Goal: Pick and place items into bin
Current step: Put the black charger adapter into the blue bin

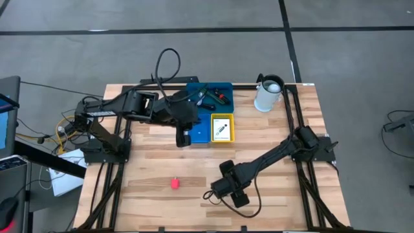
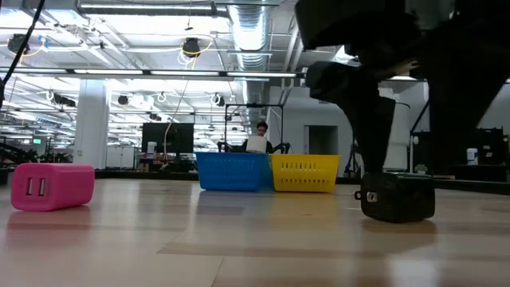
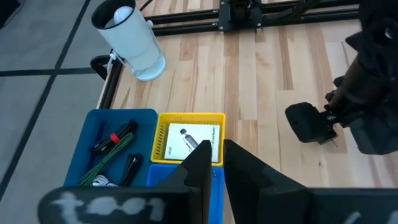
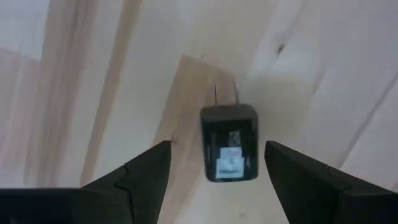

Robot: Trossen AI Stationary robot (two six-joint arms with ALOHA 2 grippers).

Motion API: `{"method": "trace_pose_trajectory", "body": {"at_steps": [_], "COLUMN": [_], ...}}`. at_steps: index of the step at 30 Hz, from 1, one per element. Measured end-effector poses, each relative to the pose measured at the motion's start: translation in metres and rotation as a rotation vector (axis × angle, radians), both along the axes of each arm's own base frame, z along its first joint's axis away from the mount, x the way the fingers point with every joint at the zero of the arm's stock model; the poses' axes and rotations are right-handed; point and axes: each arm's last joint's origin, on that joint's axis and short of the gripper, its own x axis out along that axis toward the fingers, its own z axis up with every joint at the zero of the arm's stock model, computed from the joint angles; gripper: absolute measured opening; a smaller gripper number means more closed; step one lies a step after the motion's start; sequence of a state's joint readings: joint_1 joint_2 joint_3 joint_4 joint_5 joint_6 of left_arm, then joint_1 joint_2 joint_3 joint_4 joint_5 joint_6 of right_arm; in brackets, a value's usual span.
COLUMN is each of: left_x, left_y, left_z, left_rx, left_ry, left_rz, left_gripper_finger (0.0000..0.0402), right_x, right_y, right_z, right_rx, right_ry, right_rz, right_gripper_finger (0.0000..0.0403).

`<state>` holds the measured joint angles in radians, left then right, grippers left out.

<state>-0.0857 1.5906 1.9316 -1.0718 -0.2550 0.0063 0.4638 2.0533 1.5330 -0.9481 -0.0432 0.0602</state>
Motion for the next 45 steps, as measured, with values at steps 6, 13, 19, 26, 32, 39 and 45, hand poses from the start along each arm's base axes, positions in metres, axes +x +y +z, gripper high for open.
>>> {"method": "trace_pose_trajectory", "body": {"at_steps": [6,13,19,26,32,39,45], "left_x": [-0.001,-0.002,-0.003,-0.003,-0.003,-0.003,-0.003], "left_y": [-0.004,-0.012,-0.018,-0.021,-0.021,-0.021,-0.021], "left_z": [-0.001,-0.001,-0.001,-0.001,-0.001,-0.001,-0.001], "left_rx": [0.004,0.006,0.005,0.010,-0.001,-0.011,-0.013], "left_ry": [0.009,0.012,0.010,0.005,0.002,-0.001,-0.001], "left_rz": [-0.009,-0.016,-0.027,-0.016,-0.007,0.002,0.003], "left_gripper_finger": [0.0028,0.0028,0.0028,0.0028,0.0028,0.0028,0.0028], "right_x": [0.003,0.006,0.008,0.007,0.007,0.007,0.006], "right_y": [0.000,-0.002,-0.005,-0.004,-0.007,-0.007,-0.007], "right_z": [0.001,0.002,0.002,0.002,0.002,0.002,0.002], "right_rx": [0.018,0.029,0.050,0.060,0.072,0.071,0.069], "right_ry": [-0.027,-0.043,-0.033,-0.027,-0.015,-0.013,0.001], "right_rz": [0.021,0.030,0.017,0.018,0.014,0.020,-0.013], "right_gripper_finger": [0.0256,0.0256,0.0256,0.0256,0.0256,0.0256,0.0256]}}
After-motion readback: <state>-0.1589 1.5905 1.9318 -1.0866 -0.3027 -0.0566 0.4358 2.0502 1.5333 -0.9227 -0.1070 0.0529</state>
